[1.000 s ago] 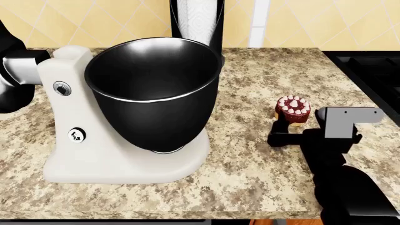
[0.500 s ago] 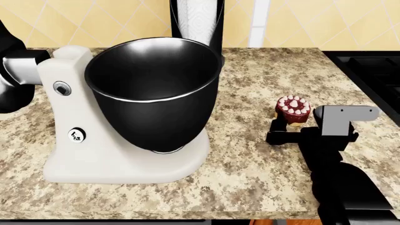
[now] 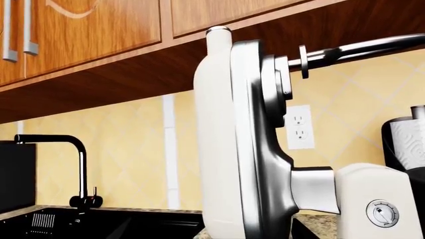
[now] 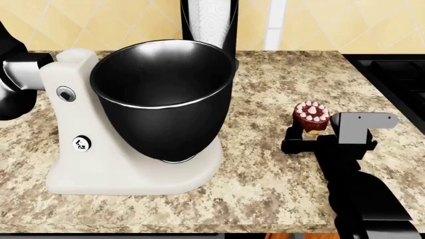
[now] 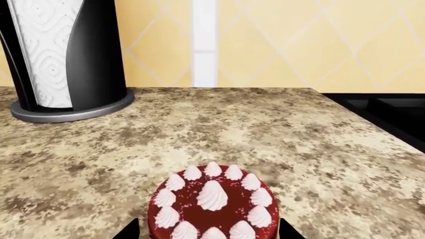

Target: Place the cake in the stand mixer bowl.

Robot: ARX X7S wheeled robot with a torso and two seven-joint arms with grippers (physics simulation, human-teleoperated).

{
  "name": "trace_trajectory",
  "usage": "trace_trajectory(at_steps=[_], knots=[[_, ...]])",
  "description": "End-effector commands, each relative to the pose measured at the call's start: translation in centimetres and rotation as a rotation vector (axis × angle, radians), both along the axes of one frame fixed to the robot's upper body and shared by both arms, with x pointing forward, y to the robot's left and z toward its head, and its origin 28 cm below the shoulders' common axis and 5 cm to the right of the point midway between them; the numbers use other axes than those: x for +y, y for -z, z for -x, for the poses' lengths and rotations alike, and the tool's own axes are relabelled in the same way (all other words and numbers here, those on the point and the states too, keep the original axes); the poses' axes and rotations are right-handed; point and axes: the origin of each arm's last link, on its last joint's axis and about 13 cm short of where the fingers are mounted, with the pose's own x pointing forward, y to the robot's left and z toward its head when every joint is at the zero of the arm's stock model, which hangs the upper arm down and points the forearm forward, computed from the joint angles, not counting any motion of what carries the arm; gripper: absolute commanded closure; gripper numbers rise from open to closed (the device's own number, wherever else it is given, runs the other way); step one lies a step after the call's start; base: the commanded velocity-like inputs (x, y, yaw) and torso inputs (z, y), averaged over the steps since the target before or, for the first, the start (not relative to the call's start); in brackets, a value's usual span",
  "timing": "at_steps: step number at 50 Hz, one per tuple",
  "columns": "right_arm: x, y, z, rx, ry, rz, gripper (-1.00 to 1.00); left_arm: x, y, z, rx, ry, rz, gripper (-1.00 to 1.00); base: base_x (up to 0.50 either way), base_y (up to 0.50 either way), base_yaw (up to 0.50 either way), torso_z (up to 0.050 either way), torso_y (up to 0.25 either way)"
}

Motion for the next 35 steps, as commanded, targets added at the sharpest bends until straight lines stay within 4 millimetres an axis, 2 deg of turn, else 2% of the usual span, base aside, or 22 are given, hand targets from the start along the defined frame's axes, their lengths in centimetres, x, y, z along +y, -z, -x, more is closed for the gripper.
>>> trace_trajectory(at_steps=[1,28,29,35], knots=[[-0.01,0.13,-0.21,0.004,0.001,0.004,-1.0,-0.03,0.06,-0.02,0.003,-0.001,0.0,-1.0,0.0,0.0,0.0,0.0,0.0],[-0.03,0.23,-0.7,0.007,0.001,0.001,-1.0,-0.13,0.22,-0.07,0.006,0.0,0.001,-1.0,0.0,0.0,0.0,0.0,0.0],[-0.01,0.26,-0.66,0.005,-0.002,0.003,1.0,-0.13,0.2,-0.08,0.006,0.0,0.001,-1.0,0.0,0.0,0.0,0.0,0.0],[-0.01,0.24,-0.64,0.003,-0.008,0.003,1.0,-0.16,0.24,-0.1,0.007,0.0,0.001,-1.0,0.0,0.0,0.0,0.0,0.0]])
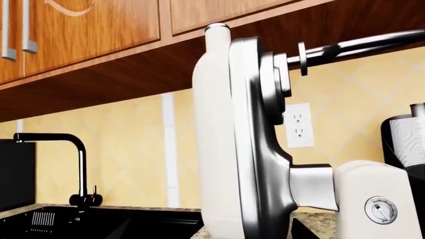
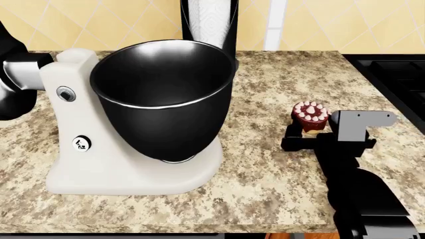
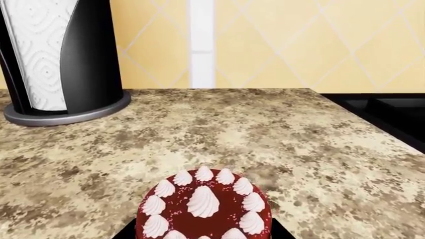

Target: Place the cake in the stand mixer bowl.

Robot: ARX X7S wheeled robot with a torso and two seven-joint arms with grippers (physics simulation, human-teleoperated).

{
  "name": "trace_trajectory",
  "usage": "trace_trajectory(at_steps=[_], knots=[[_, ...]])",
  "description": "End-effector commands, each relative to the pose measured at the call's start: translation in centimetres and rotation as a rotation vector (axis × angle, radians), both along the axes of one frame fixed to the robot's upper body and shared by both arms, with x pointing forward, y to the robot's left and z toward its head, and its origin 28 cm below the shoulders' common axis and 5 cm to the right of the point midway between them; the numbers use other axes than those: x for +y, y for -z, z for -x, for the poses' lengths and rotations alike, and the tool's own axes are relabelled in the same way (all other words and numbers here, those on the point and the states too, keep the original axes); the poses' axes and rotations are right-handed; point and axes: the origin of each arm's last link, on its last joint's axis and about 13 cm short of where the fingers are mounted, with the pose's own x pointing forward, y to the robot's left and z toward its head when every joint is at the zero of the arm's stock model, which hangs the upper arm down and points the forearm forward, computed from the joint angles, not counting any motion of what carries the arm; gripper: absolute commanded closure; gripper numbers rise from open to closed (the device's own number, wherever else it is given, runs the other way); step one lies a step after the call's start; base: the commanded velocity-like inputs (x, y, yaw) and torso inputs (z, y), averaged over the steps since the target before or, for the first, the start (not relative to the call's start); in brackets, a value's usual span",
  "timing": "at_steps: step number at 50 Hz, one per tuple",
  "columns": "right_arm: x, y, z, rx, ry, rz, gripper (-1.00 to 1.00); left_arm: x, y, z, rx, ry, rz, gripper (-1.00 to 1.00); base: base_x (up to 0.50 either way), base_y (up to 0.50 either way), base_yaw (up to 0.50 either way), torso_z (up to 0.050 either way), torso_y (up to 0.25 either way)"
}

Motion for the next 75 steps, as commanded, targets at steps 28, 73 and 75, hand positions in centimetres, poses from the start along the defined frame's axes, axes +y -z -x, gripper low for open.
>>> trace_trajectory(at_steps=[28,73,75], knots=[[0.2,-3.4,3.0,-0.116,-0.063,0.011,1.0,-0.1,0.0,-0.2,0.001,0.002,0.004,-1.0,0.0,0.0,0.0,0.0,0.0],[2.6,-18.3,6.6,-0.228,-0.35,0.034,1.0,-0.5,0.3,-0.5,0.008,0.014,0.012,-1.0,0.0,0.0,0.0,0.0,0.0],[3.1,-18.4,6.3,-0.217,-0.386,0.034,1.0,-0.5,0.3,-0.5,0.007,0.015,0.012,-1.0,0.0,0.0,0.0,0.0,0.0]])
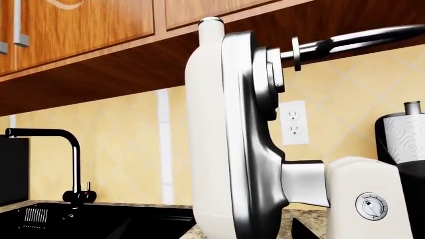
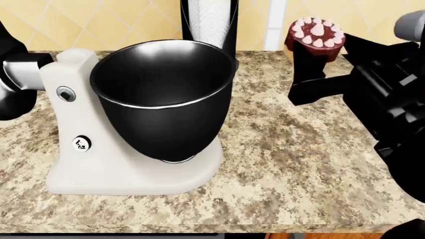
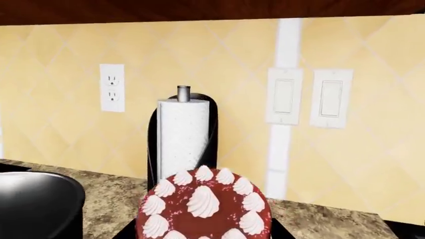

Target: Place the cake in the stand mixer bowl.

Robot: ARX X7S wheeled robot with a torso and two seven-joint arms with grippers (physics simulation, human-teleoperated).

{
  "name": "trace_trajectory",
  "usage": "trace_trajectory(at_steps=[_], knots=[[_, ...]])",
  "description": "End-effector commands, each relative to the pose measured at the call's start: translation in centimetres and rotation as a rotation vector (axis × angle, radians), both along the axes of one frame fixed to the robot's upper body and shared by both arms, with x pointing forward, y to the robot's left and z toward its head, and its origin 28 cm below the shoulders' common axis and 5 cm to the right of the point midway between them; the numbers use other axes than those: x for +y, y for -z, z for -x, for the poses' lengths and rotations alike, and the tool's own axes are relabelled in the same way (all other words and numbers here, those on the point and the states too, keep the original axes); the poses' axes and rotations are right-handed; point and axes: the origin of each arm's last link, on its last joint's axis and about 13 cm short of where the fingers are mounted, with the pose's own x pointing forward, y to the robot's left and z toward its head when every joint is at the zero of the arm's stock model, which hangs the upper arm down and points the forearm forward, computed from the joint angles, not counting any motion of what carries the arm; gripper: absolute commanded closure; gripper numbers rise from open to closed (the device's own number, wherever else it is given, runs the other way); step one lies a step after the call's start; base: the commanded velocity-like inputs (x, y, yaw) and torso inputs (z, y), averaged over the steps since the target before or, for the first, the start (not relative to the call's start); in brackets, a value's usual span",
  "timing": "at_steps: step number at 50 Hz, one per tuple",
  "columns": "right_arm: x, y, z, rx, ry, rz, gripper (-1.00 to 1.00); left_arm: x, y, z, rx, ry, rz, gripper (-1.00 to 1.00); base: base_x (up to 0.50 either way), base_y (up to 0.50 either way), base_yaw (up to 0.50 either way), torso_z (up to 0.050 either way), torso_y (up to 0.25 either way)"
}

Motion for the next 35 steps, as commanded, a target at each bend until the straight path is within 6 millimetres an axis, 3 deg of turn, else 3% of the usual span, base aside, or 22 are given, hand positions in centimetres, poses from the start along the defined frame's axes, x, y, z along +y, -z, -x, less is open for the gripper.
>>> trace_trajectory(at_steps=[1,7,26,35], knots=[[1.6,-2.8,-0.3,-0.003,-0.126,0.053,1.0,0.0,0.0,0.0,-0.001,0.002,0.0,-1.0,0.0,0.0,0.0,0.0,0.0],[2.7,-3.9,-0.5,-0.006,-0.19,0.077,1.0,0.0,0.0,0.0,-0.001,0.003,0.0,-1.0,0.0,0.0,0.0,0.0,0.0],[6.6,-4.8,-0.9,-0.013,-0.356,0.139,1.0,0.1,-0.2,0.0,-0.005,0.001,0.0,-1.0,0.0,0.0,0.0,0.0,0.0],[7.3,-4.9,-0.9,-0.018,-0.388,0.146,1.0,0.1,-0.2,0.1,-0.006,-0.001,0.001,-1.0,0.0,0.0,0.0,0.0,0.0]])
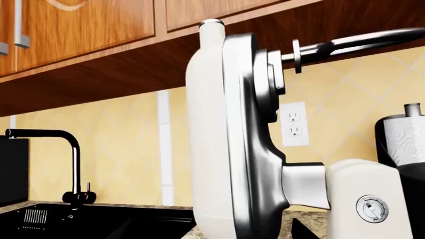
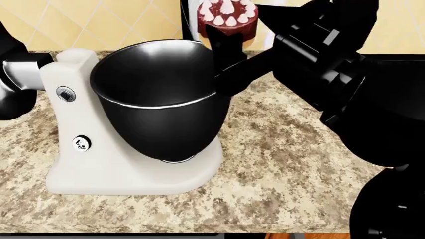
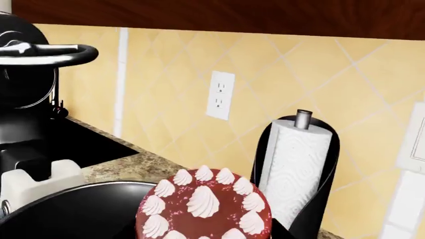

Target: Place the cake in the stand mixer bowl.

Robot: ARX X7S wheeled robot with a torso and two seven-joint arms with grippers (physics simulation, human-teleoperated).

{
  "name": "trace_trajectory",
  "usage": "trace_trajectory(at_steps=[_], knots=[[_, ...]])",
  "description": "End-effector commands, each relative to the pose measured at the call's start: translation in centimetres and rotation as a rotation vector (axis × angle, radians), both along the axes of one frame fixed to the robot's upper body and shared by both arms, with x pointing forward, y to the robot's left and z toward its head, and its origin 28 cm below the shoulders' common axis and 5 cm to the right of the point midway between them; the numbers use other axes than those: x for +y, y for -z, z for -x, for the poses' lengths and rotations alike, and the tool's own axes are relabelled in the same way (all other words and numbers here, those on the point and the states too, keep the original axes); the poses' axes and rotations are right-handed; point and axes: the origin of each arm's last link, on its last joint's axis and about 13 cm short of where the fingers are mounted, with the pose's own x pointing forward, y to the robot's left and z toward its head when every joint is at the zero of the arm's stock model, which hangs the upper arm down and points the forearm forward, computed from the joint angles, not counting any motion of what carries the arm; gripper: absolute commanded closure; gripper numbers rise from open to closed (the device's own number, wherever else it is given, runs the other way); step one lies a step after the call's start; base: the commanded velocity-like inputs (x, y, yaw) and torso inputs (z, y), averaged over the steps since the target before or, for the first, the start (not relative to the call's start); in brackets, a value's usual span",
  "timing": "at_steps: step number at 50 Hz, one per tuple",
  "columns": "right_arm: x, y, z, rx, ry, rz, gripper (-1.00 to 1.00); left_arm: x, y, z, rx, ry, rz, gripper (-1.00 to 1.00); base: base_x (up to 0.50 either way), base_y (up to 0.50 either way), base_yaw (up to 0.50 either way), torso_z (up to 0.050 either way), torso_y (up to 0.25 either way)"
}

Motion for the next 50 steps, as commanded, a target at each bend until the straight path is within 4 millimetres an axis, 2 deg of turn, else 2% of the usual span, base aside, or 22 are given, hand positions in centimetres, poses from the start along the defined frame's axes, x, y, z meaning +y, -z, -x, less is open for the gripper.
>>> trace_trajectory(at_steps=[1,12,22,50], knots=[[1.3,-0.5,0.0,-0.013,-0.054,0.02,1.0,0.0,-0.1,0.0,-0.002,-0.002,0.001,-1.0,0.0,0.0,0.0,0.0,0.0],[2.4,-0.6,0.1,-0.008,-0.103,0.029,1.0,0.1,-0.1,0.1,-0.003,-0.002,0.0,-1.0,0.0,0.0,0.0,0.0,0.0],[3.5,-0.3,-0.7,0.016,-0.142,0.024,1.0,0.1,-0.1,0.1,-0.002,-0.002,0.001,-1.0,0.0,0.0,0.0,0.0,0.0],[4.2,0.9,-2.6,0.063,-0.147,0.003,1.0,0.1,0.0,0.1,0.001,-0.005,0.002,-1.0,0.0,0.0,0.0,0.0,0.0]])
